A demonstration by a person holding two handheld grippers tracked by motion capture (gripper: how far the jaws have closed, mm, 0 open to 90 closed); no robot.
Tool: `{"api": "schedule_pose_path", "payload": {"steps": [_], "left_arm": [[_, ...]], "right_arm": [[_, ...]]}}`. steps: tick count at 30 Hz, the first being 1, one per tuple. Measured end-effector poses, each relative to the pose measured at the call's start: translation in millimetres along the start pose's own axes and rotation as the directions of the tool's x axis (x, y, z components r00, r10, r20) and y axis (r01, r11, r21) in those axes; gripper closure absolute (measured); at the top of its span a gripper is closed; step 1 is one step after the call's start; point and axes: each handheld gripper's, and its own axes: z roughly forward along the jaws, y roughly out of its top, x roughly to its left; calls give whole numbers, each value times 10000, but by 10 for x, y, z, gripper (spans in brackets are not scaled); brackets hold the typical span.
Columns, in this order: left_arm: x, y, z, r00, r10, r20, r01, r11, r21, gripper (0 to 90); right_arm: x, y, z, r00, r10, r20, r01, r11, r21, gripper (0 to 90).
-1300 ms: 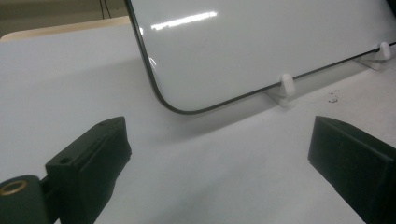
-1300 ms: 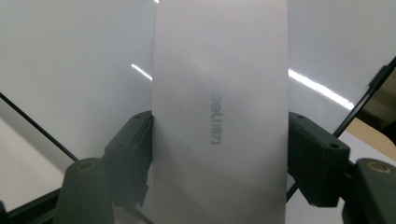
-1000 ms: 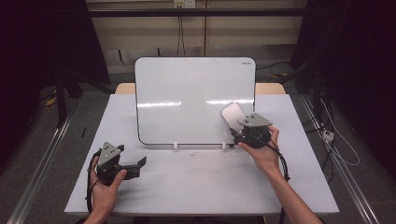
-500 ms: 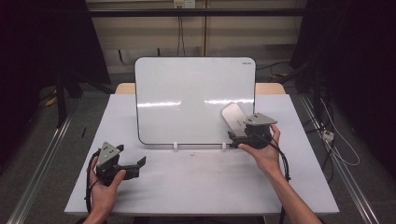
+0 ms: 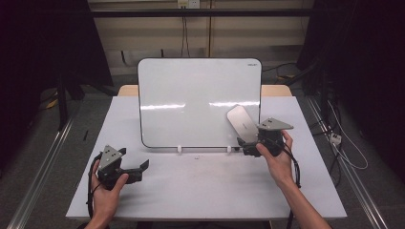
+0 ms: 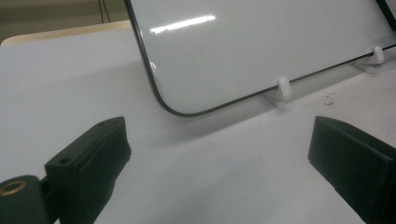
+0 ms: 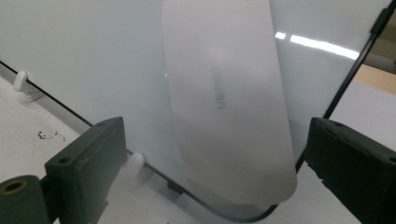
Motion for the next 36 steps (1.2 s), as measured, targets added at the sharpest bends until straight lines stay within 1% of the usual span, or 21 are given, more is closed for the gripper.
{"api": "schedule_pose_path", "payload": {"steps": [4, 5, 7, 8, 10, 13, 14, 15, 18, 21, 27, 29, 31, 32, 34, 36], "left_arm": [[3, 3, -1, 10000, 21, -42, -21, 10000, 28, 50], [-1, 2, 2, 10000, -45, -47, 45, 10000, -10, 50], [4, 2, -2, 10000, -16, -78, 17, 10000, 39, 52], [-1, 2, 2, 9999, -113, -83, 113, 9999, -39, 52], [4, 4, 1, 9999, -66, -119, 66, 10000, 6, 52], [-1, 3, -1, 9998, -158, -141, 157, 9999, -52, 52], [-1, 3, -2, 9997, -194, -145, 193, 9998, -52, 52], [10, 5, -11, 9998, -135, -118, 136, 9999, 50, 52], [11, -1, -8, 9995, -208, -228, 206, 9998, -76, 52], [13, -1, -16, 9993, -264, -280, 261, 9996, -124, 52], [21, 0, -24, 9992, -201, -347, 200, 9998, -31, 51], [9, -7, -19, 9986, -369, -371, 365, 9993, -109, 50], [19, -7, -18, 9990, -261, -366, 261, 9997, 19, 50], [11, -5, -13, 9987, -346, -368, 343, 9994, -78, 50], [9, 2, -21, 9990, -251, -374, 249, 9997, -72, 50], [9, -3, -15, 9987, -364, -351, 360, 9993, -106, 50]], "right_arm": [[-27, -54, -57, 9999, 98, 124, -98, 9999, -32, 54], [-32, -67, -70, 9998, 112, 154, -112, 9999, -34, 54], [-37, -97, -100, 9995, 169, 254, -168, 9998, -51, 56], [-36, -111, -113, 9995, 173, 267, -171, 9998, -59, 56], [-33, -135, -138, 9993, 174, 323, -172, 9998, -69, 57], [-26, -177, -180, 9992, 192, 341, -191, 9998, -25, 60], [-21, -198, -195, 9991, 219, 351, -219, 9998, -11, 60], [-19, -222, -208, 9991, 209, 381, -209, 9998, -8, 60], [-20, -311, -246, 9984, 247, 518, -249, 9997, 32, 73], [-29, -404, -289, 9977, 353, 576, -358, 9993, 69, 77], [-60, -549, -389, 9957, 633, 674, -646, 9978, 175, 79], [-52, -611, -426, 9947, 728, 721, -737, 9972, 93, 82], [-41, -662, -455, 9937, 814, 766, -818, 9966, 21, 87], [-35, -675, -470, 9939, 794, 769, -798, 9968, 9, 88], [-29, -694, -504, 9931, 903, 751, -899, 9959, -82, 87], [-21, -734, -516, 9928, 916, 769, -917, 9958, -25, 82]]}}
